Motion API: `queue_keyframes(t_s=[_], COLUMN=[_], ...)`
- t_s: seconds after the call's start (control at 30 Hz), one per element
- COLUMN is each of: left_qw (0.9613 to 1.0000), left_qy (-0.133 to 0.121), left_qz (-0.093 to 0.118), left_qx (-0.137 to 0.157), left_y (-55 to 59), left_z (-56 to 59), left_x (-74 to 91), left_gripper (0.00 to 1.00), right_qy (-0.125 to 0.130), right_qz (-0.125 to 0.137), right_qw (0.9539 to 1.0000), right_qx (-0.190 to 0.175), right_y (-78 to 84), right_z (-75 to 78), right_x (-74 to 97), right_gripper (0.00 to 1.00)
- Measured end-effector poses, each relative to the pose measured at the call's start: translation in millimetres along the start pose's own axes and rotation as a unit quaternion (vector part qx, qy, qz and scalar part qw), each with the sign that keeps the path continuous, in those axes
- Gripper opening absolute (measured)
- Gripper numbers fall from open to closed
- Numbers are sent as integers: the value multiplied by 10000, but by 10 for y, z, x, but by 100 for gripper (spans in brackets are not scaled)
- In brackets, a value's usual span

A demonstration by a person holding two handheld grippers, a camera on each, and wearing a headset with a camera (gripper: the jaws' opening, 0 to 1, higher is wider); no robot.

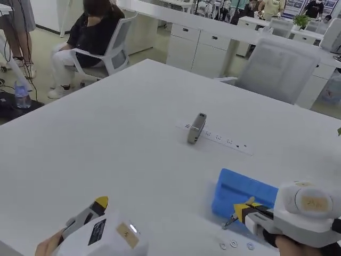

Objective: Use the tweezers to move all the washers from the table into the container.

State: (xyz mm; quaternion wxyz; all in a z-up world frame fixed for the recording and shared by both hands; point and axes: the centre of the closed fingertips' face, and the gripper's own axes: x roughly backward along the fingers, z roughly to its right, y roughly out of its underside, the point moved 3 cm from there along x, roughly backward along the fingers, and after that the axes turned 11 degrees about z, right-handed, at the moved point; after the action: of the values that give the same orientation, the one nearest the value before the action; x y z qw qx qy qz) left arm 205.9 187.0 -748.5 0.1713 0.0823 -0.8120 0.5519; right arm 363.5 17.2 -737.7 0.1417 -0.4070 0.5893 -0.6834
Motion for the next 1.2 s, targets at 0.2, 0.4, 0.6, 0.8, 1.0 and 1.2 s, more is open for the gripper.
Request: queue_keyframes(t_s=[0.2, 0.4, 0.6, 0.8, 1.0, 1.2], left_qw=[10000, 10000, 10000, 10000, 9999, 10000], left_qy=[-14, 6, -3, -5, -8, 48], left_qz=[5, -30, -57, -62, -121, 30], left_qx=[-17, -19, -27, -19, -24, 47], left_y=[-3, 7, 14, 14, 34, -14], left_z=[-3, 4, 2, 4, 4, 25], left_x=[0, -2, 1, -2, -10, -3], left_gripper=[85, 85, 85, 85, 84, 85], right_qy=[-13, 43, 144, 271, 366, 417], right_qz=[401, 641, 633, 388, 96, -39], right_qw=[9992, 9979, 9978, 9988, 9992, 9990], right_qx=[-40, 25, 112, 105, 153, 155], right_y=[-324, -549, -550, -362, -114, 40], right_z=[31, 89, 212, 330, 401, 413], right_x=[1, -23, -116, -293, -450, -489], right_gripper=[0, 0, 0, 0, 0, 0])
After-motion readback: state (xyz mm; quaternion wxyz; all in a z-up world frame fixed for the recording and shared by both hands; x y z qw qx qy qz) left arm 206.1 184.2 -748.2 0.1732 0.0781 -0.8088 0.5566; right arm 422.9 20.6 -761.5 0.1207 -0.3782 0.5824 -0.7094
